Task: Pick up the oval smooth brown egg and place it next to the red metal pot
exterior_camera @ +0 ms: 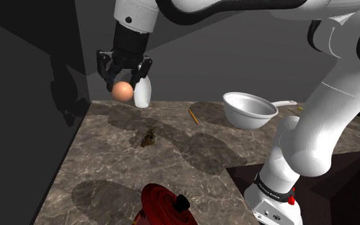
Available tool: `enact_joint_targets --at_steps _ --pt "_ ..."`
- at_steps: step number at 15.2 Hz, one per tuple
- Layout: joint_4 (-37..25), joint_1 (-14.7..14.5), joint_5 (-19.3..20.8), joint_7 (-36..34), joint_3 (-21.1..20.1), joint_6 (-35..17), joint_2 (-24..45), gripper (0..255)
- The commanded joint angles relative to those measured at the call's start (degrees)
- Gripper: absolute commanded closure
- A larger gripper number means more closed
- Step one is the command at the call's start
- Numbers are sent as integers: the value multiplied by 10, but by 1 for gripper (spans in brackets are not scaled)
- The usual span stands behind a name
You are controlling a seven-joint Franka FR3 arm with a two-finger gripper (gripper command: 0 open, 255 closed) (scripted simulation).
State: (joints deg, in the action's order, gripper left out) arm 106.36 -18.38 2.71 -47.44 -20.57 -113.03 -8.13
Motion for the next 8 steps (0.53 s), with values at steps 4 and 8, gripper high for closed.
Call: enact_joint_targets --at_steps 4,8 --pt "-14 -28 15 -76 -44 14 6 255" --pt "8 -32 18 -90 -51 -7 6 255"
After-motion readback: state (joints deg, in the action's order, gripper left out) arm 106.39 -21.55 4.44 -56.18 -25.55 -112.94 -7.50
